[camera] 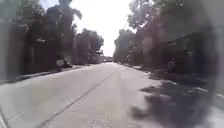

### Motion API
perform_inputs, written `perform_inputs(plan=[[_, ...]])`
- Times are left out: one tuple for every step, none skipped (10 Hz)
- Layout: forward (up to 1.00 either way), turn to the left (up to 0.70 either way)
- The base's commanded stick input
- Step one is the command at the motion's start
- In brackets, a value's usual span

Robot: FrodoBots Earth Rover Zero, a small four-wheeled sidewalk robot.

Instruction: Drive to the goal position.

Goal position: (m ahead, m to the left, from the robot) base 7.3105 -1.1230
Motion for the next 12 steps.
perform_inputs(plan=[[1.0,0.03],[1.0,0.03],[1.0,0.03],[1.0,0.03],[1.0,0.03],[1.0,0.03],[1.0,0.03],[1.0,0.03],[1.0,0.03],[1.0,0.03],[1.0,0.03],[1.0,0.03]])
